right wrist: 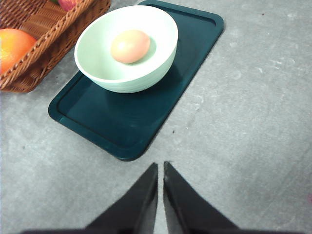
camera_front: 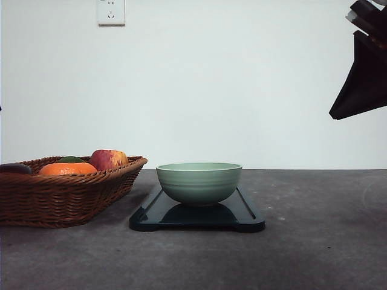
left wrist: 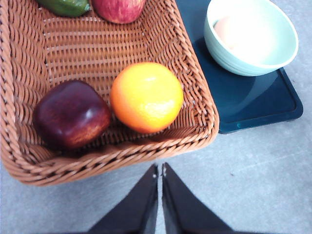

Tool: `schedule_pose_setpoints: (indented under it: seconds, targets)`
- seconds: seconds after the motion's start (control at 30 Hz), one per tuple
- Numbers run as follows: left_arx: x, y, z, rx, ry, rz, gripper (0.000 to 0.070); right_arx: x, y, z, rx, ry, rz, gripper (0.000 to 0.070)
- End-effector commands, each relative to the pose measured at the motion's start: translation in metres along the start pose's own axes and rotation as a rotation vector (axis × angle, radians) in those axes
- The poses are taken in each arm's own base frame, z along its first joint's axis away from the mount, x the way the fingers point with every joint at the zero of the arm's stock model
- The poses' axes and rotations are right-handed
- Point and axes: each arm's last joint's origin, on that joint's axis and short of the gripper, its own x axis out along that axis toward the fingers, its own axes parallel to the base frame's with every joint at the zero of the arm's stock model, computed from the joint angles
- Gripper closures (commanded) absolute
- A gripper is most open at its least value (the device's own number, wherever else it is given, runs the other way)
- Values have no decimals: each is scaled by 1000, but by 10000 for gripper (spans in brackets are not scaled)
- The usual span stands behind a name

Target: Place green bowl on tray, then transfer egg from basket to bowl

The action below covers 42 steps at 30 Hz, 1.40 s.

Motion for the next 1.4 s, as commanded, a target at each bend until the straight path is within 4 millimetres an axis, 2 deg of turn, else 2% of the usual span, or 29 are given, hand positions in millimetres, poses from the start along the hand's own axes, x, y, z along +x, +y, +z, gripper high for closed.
schedule_pose_setpoints:
  seconds: [0.0,0.17,0.4,0.57,0.73,1.37]
  targets:
    - [-6,2,2,30,-38,14,700,1,1,2,-6,-4,7,688]
    - [-13,17,-9,-8,-193,72,700,1,1,2,-5,-4,7,688]
    - [-1,42,-54,-29,-491,173,700,1,1,2,-5,-4,6,688]
    - [10,51,-84,-37,-561,211,700,1,1,2,-5,-4,6,688]
    - [19,57,-102,-40,-597,234,700,1,1,2,-5,-4,6,688]
    - [20,58,-106,-20,-582,264,700,1,1,2,-6,-7,7,688]
